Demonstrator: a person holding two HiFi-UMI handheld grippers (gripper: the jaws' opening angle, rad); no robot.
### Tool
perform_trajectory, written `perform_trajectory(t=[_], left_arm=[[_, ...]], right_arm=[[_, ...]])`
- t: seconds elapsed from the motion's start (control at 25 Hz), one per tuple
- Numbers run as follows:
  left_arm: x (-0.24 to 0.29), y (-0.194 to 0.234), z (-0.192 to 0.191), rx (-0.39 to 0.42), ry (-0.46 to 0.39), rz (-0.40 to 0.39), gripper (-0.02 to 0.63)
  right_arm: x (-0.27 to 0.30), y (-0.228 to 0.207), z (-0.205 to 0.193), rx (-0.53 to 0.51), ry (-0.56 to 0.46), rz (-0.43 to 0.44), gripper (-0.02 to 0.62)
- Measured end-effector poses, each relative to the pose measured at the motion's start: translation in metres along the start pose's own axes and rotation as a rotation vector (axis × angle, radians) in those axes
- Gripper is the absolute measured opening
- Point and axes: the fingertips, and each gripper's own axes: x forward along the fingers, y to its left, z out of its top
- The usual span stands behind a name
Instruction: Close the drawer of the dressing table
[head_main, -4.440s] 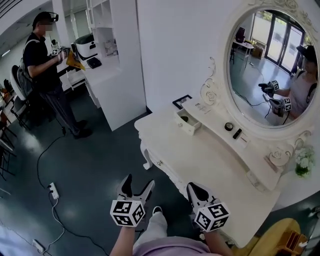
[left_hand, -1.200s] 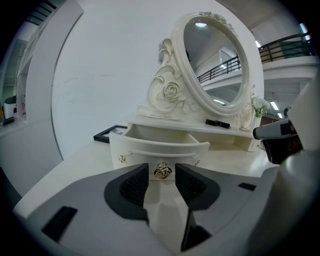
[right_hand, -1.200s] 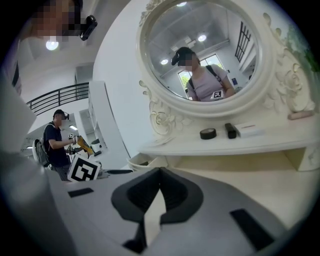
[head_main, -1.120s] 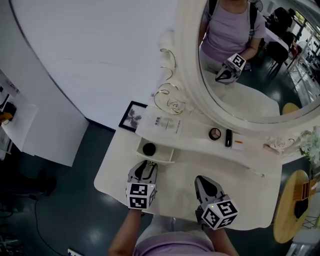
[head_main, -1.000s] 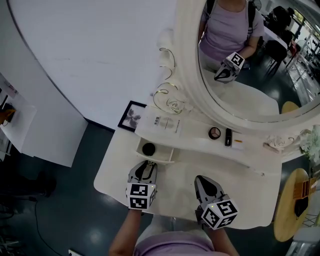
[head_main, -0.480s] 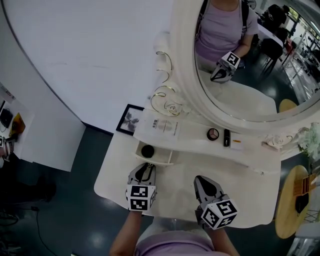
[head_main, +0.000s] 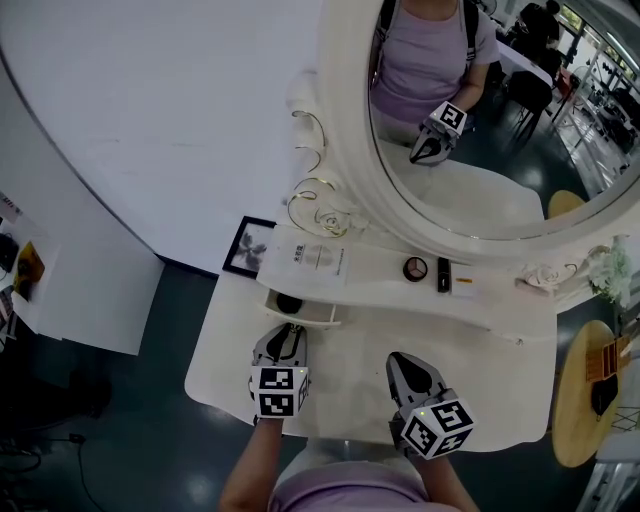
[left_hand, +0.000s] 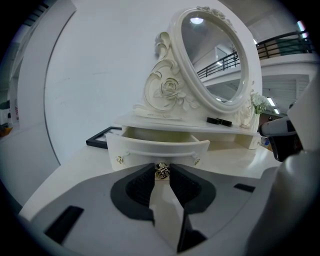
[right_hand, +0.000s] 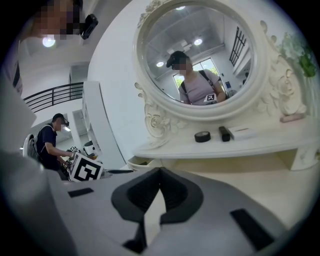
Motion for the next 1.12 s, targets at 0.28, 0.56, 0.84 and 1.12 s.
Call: perform_trajectory(t=[0.28, 0.56, 0.84, 1.12], left_arm=[[0.008, 0.0, 0.004, 0.009, 0.007, 0.001, 0.095], [0.016, 0.0, 0.008, 0.01, 0.011, 0.004, 0.095], [0.023, 0.0, 0.012, 0.01, 0.015, 0.011, 0.095], [0.028, 0.001, 0.016, 0.012, 0.012, 0.013, 0.095]], right_arm=[[-0.007, -0.006, 0.001, 0.012, -0.013, -0.026, 0.003], [-0.011, -0.011, 0.001, 0.024, -0.031, -0.052, 0.003], [-0.013, -0.014, 0.006, 0.025, -0.044, -0.067, 0.003], [-0.012, -0.018, 0.011, 0.026, -0.055, -0.08, 0.003]])
